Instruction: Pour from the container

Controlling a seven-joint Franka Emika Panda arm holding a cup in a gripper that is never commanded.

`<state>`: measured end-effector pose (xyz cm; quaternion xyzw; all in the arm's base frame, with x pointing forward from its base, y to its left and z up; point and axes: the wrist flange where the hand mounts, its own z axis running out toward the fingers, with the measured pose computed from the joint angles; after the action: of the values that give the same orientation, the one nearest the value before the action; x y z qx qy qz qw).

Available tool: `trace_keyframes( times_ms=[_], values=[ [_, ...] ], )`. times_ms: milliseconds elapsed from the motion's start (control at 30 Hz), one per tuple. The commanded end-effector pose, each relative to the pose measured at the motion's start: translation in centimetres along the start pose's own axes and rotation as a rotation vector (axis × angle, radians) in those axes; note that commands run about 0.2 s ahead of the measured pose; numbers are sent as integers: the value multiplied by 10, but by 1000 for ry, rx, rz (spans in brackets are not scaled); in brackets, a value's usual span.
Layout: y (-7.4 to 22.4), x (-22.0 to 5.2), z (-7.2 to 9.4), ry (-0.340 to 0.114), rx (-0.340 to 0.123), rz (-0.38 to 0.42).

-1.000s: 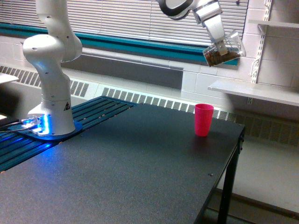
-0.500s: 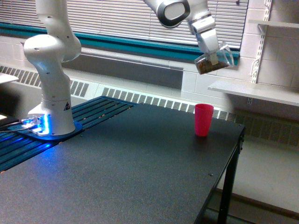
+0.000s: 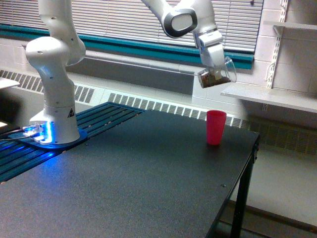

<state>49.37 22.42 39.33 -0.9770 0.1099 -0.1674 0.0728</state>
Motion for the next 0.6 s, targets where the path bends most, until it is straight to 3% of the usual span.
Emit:
trace_keyframes(
  times_ms=[33, 600],
  values=[
    [1, -11, 12, -31, -22, -53],
    [-8, -35, 37, -100, -68, -135]
  ],
)
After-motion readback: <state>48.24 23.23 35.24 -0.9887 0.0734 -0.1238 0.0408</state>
